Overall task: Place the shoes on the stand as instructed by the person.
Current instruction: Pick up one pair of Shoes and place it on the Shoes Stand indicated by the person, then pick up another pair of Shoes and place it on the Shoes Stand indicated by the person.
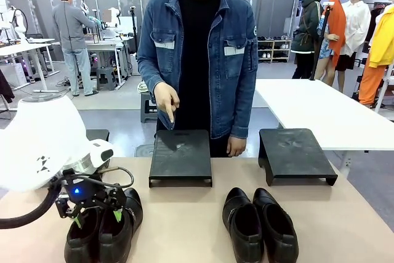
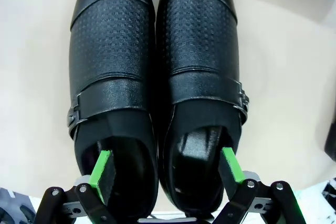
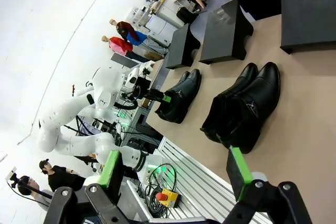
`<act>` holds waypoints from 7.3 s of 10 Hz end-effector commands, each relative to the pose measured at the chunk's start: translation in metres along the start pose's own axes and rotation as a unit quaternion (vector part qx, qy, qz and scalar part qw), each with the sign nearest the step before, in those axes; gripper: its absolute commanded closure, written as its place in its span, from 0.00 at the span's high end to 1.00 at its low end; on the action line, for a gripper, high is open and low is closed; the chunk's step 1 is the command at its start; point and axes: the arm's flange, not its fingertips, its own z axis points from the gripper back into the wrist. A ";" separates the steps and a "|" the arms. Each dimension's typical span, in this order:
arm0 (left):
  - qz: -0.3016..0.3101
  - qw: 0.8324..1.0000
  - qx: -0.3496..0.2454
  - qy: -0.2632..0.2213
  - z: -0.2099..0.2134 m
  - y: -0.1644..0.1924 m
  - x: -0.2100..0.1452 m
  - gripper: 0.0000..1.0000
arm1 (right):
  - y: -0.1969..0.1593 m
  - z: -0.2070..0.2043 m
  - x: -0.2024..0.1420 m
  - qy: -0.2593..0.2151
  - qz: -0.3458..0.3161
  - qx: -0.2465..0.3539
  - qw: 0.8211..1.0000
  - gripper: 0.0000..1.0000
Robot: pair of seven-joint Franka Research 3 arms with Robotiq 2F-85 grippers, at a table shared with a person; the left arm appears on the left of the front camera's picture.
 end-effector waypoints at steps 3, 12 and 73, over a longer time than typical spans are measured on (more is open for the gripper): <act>0.003 1.000 0.014 -0.018 -0.052 0.049 -0.081 0.89 | 0.001 0.001 0.002 -0.004 0.011 0.005 1.000 1.00; -0.025 0.998 0.051 -0.029 -0.051 0.047 -0.090 0.00 | 0.001 0.001 0.002 -0.004 0.011 0.005 1.000 1.00; -0.095 0.972 0.040 -0.211 0.013 -0.214 0.212 1.00 | 0.001 0.001 0.002 -0.004 0.011 0.005 1.000 1.00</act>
